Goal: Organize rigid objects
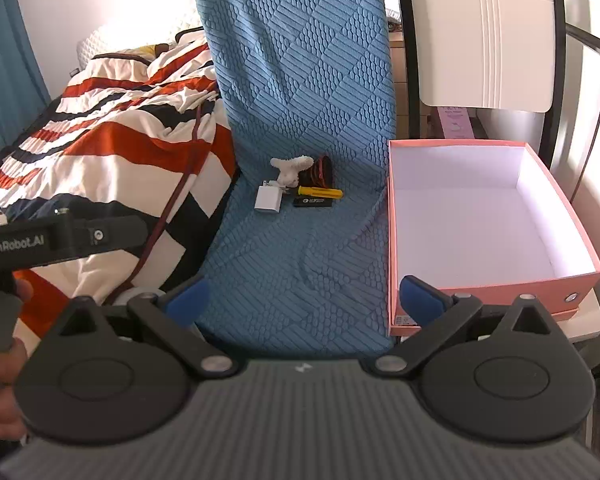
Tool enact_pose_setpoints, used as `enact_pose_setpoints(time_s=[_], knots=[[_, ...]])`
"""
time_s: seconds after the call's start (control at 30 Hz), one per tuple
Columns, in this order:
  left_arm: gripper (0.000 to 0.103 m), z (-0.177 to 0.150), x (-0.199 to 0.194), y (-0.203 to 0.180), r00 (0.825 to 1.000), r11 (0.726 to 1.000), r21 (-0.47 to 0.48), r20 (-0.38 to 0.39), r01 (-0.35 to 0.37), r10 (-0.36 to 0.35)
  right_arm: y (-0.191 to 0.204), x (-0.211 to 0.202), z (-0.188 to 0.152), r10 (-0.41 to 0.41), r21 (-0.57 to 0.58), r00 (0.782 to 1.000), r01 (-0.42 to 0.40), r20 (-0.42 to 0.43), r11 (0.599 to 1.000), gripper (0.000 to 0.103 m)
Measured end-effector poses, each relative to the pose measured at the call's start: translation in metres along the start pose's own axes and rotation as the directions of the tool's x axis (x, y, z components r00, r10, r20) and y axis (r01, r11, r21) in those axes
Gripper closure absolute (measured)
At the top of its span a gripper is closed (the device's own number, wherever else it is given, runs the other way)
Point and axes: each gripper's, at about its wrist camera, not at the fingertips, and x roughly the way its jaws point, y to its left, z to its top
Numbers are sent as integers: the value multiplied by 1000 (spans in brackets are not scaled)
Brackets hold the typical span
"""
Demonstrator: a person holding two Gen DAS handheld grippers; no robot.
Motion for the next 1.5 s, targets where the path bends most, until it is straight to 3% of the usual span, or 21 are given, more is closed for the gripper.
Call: enact_pose_setpoints(time_s=[1.2,1.5], knots=[[1,4,17,17,999,1000,-28,-36,13,-14,3,17,4,-33,-3,999,33,-44,999,0],[1,0,17,14,999,999,-33,-33,4,-5,-2,19,2,4,20,998,-3,-57,1000,0]])
